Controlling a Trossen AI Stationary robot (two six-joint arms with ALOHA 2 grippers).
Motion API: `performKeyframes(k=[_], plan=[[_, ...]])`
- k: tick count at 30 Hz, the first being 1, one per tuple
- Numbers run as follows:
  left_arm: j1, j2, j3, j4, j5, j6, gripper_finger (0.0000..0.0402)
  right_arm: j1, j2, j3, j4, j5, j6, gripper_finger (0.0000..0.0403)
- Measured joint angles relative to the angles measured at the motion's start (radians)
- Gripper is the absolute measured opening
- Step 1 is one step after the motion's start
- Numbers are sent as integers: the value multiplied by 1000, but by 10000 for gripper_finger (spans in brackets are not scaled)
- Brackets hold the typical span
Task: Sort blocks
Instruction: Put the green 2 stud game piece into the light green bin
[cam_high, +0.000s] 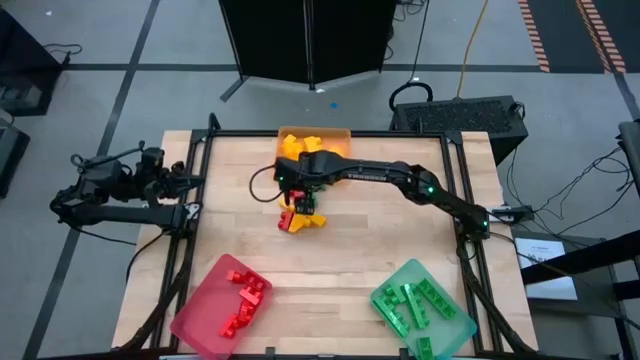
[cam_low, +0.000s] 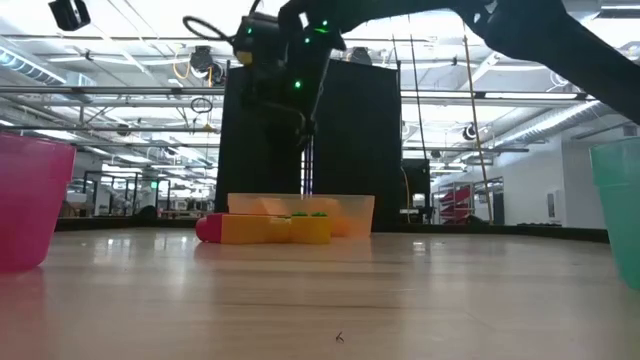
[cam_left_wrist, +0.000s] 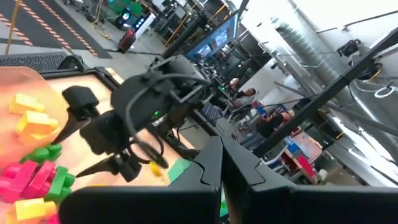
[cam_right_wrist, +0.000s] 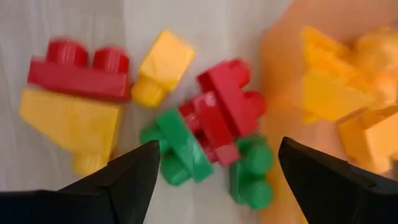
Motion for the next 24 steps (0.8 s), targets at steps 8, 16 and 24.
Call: performKeyframes(k=[8, 16, 24], plan=[[0, -5, 0, -12, 0, 1, 4, 33, 79, 0, -12, -10, -71, 320], [-1, -5, 0, -39, 0, 0, 4, 35, 134, 3, -41, 6, -51, 314], [-1, -5, 0, -39, 0, 0, 4, 36, 141, 1, -68, 23, -18, 223]])
